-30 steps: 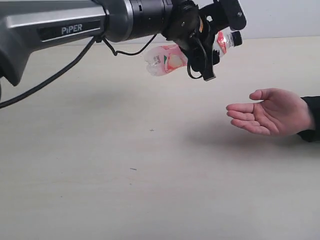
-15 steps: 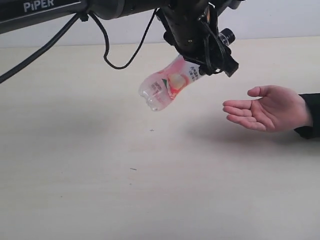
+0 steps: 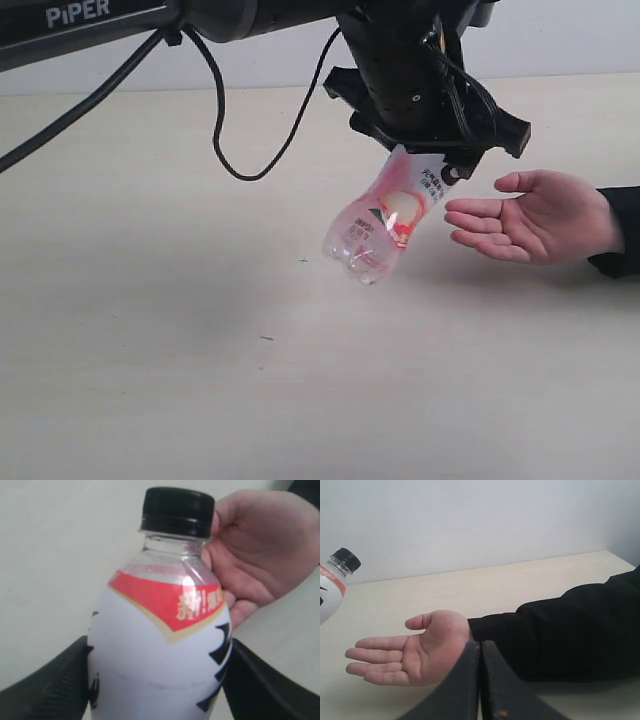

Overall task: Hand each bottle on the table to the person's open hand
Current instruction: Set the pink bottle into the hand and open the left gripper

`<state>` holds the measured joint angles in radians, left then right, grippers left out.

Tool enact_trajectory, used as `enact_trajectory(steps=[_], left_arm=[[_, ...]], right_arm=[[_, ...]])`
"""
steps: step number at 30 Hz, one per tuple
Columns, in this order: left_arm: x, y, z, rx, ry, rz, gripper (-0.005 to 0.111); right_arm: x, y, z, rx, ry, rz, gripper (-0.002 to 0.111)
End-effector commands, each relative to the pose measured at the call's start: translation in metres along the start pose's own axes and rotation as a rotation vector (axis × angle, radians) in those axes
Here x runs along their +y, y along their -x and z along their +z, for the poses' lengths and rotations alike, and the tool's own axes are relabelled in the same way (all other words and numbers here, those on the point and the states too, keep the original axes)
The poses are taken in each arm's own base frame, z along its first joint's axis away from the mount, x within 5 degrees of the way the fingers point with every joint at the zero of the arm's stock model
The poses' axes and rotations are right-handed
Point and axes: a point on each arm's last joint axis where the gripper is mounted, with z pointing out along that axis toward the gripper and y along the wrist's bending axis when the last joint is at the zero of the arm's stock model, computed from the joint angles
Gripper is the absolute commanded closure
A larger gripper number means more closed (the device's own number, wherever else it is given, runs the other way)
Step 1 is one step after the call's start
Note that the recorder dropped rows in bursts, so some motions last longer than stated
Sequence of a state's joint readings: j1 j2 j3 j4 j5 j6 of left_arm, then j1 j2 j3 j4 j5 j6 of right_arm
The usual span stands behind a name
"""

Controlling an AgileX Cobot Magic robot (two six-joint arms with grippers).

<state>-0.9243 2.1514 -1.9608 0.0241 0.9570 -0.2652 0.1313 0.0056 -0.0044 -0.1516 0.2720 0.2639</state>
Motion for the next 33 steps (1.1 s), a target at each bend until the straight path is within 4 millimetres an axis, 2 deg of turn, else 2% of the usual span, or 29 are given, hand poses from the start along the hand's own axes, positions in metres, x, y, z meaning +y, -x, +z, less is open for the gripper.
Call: enact_trajectory(steps=[1, 9, 16, 22, 27, 33], left_arm=[[-0.011, 0.005, -0.015, -0.037, -0.102, -0.156, 0.107], [-0.037, 0.019, -0.023, -0.113, -0.435, -0.451, 0.107], [-0.041, 0.026, -0.02, -0.164, -0.516, -0.542, 0.107], [-0.037, 0.032, -0.002, -0.224, -0.523, -0.661, 0.107], [-0.034, 0.03, 0.025, -0.222, -0.514, -0.773, 0.107], [-0.03, 0.023, 0.055, -0.21, -0.453, -0.739, 0.107]], right_arm=[[0.0, 0.0, 0.0, -0.009, 0.004, -0.004, 0.108], [0.0, 0.0, 0.0, -0.009, 0.004, -0.004, 0.108], [0.0, 0.0, 0.0, -0.009, 0.004, -0.004, 0.108], [0.0, 0.0, 0.0, -0.009, 0.004, -0.004, 0.108], [0.0, 0.0, 0.0, -0.009, 0.004, -0.004, 0.108], [0.0, 0.0, 0.0, -0.009, 0.004, -0.004, 0.108]])
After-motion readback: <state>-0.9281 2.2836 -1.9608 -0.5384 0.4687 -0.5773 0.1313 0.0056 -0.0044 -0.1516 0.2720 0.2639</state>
